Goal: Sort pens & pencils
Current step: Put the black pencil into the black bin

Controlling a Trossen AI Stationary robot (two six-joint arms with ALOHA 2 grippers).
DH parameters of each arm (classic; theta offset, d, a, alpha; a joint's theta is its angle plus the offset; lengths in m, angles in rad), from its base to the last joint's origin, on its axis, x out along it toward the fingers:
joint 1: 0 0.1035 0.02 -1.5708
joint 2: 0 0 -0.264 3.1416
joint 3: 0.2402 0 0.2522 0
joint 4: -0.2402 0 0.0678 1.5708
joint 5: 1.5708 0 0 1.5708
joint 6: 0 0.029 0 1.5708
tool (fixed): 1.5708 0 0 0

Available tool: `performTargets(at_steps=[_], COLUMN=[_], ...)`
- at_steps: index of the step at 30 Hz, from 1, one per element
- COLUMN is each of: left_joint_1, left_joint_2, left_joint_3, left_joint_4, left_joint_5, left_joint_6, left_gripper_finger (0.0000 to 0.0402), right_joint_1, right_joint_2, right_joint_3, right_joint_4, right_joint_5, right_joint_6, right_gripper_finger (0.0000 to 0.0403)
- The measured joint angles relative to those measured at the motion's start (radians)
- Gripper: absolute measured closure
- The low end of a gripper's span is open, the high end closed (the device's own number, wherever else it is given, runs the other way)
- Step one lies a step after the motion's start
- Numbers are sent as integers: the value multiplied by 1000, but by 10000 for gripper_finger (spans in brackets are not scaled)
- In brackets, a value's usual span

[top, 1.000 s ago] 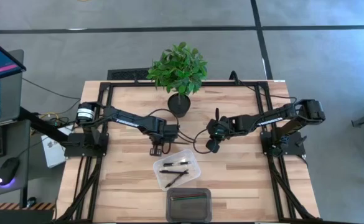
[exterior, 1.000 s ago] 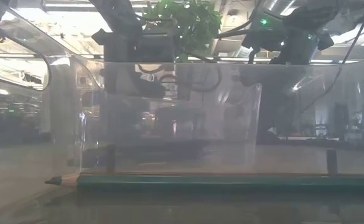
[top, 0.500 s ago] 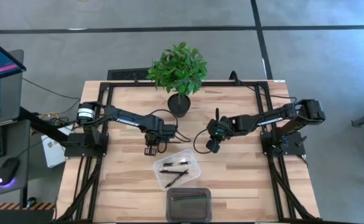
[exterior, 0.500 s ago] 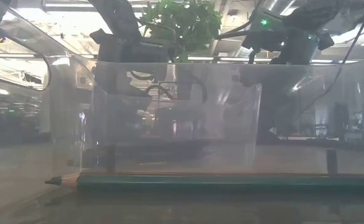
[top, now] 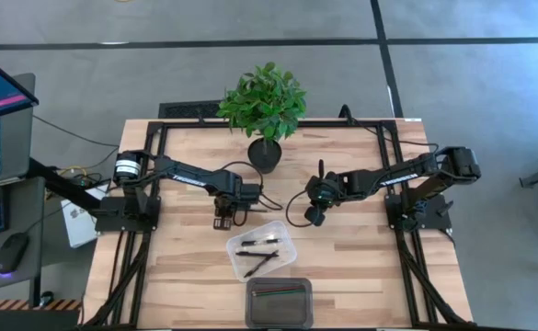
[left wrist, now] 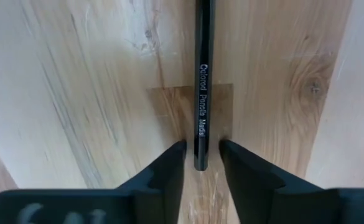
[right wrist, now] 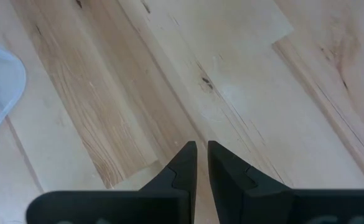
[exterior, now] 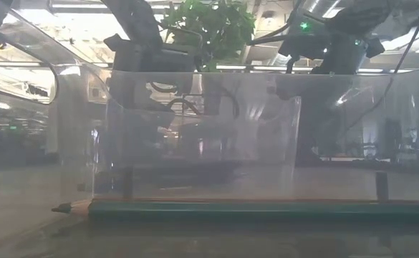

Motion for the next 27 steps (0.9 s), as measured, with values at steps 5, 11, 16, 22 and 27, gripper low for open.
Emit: performTargets(at_steps=[5,11,16,22,27], left_joint_1=[-1,-1,0,14,24], left_joint_2=[0,0,-2,1,4], left_joint_3=[0,-2,-2,-1,-4], left_joint_4=[14,41,53,53,56], left_joint_5=[-26,-35,-17,21,29], left_joint_6=[31,104,158,169,158], left_gripper_finger=[265,266,273,277,313], right_joint_1=[0,0,0,0,0], right_joint_2=[0,0,0,0,0], right_joint_3=[0,0,0,0,0], right_joint_4=[0,1,1,1,3], right_joint_5=[0,0,0,0,0], right_joint_6=[0,0,1,1,1], right_gripper_finger=[342,342,342,342,342])
